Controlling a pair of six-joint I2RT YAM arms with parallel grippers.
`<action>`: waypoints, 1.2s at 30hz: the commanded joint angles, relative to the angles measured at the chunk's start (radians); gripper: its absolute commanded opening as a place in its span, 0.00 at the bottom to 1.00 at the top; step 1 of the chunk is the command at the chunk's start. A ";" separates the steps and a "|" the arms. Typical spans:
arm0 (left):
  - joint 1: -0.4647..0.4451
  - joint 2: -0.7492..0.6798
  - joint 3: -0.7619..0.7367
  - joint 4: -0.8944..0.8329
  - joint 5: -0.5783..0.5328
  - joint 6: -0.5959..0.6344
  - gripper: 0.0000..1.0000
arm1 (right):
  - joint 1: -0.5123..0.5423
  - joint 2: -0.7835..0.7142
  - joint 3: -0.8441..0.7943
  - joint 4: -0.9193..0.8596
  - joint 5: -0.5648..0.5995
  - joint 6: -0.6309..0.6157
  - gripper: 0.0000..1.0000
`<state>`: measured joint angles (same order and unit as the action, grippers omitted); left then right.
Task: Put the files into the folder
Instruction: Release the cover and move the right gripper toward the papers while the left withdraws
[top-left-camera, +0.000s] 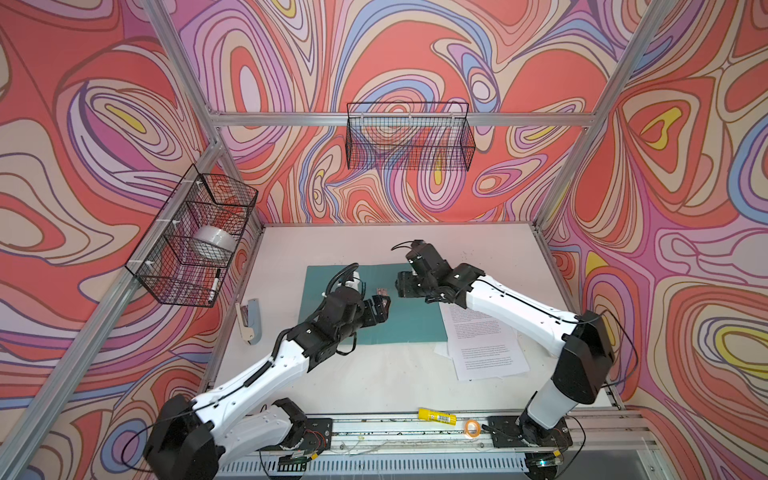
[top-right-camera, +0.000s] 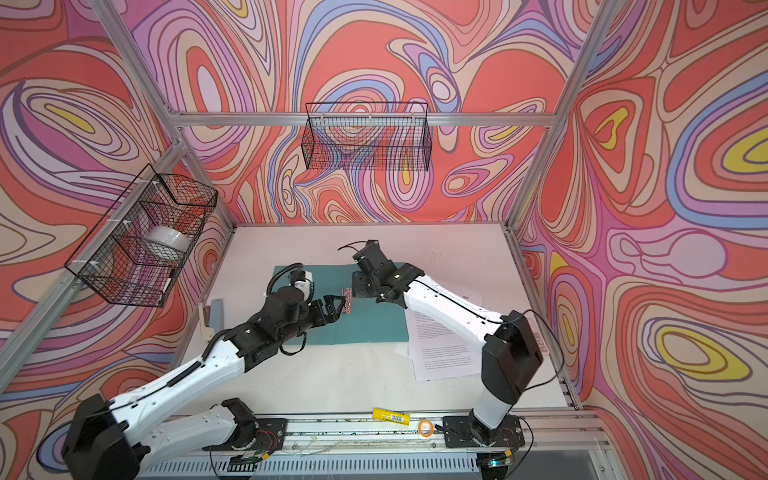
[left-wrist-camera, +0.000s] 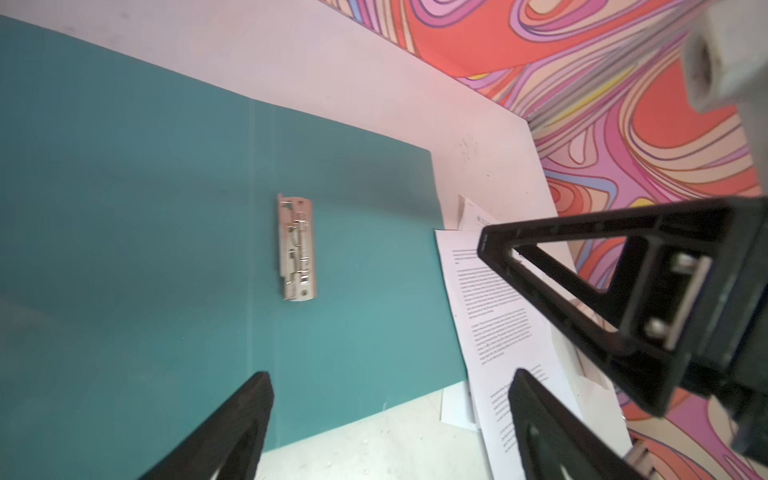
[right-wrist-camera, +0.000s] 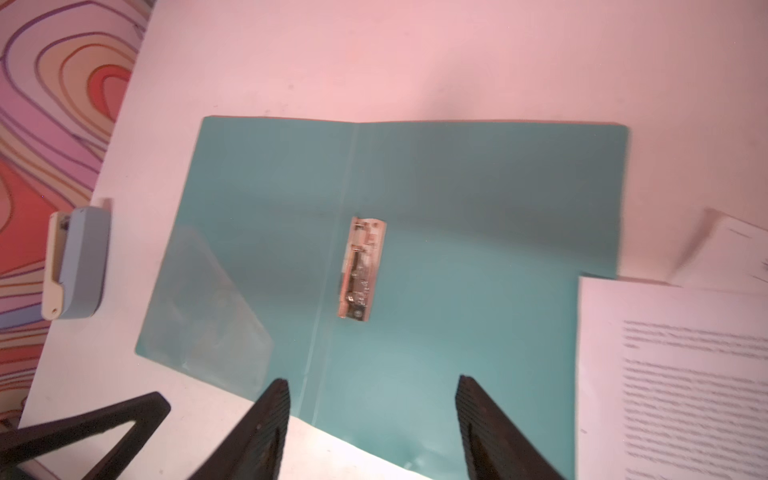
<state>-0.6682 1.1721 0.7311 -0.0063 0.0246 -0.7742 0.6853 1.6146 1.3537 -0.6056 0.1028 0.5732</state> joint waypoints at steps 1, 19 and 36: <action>-0.006 0.175 0.083 0.307 0.201 0.015 0.88 | -0.109 -0.092 -0.116 0.020 -0.055 0.020 0.66; -0.044 0.905 0.464 0.637 0.452 -0.136 0.73 | -0.355 -0.299 -0.275 -0.013 -0.131 -0.041 0.64; -0.051 1.014 0.536 0.447 0.403 -0.068 0.70 | -0.397 -0.282 -0.323 0.056 -0.207 -0.044 0.62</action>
<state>-0.7124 2.1418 1.2270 0.4812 0.4286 -0.8566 0.2974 1.3300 1.0466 -0.5823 -0.0818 0.5392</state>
